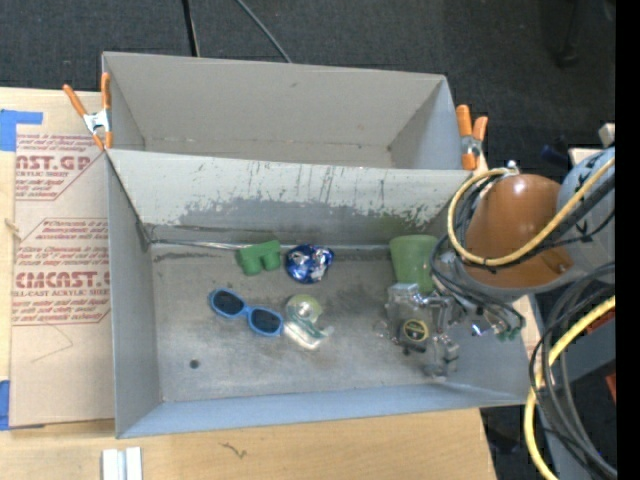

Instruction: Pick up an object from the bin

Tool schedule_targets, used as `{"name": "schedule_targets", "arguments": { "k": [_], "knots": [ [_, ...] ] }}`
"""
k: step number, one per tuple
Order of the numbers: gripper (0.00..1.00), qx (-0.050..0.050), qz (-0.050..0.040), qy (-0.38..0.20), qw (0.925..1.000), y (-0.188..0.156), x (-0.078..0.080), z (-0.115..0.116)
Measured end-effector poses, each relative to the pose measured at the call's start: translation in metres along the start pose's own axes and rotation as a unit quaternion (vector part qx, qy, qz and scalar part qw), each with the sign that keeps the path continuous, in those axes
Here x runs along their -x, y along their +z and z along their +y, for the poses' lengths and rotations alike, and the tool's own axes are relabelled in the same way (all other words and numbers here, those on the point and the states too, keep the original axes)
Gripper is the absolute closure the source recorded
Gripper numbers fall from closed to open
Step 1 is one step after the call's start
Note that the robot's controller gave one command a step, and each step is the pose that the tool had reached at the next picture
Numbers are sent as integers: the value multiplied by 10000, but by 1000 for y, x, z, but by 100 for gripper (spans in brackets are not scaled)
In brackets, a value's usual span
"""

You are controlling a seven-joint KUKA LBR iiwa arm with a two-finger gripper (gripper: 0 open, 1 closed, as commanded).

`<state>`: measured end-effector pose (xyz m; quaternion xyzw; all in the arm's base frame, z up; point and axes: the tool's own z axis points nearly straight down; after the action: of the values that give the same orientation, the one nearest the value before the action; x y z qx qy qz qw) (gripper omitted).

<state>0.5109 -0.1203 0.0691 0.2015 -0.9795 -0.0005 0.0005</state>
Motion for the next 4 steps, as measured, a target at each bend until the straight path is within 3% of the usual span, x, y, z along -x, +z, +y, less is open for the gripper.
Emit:
{"name": "schedule_targets", "arguments": {
  "k": [1,2,3,4],
  "knots": [
    [100,-4,-10,0,10000,-1,1,0],
    [100,-25,-24,-2465,9691,-122,2,-35],
    [100,10,-3,-3598,9330,-123,-25,1],
    [0,4,-13,-3591,9333,-123,-24,0]
  ]
}}
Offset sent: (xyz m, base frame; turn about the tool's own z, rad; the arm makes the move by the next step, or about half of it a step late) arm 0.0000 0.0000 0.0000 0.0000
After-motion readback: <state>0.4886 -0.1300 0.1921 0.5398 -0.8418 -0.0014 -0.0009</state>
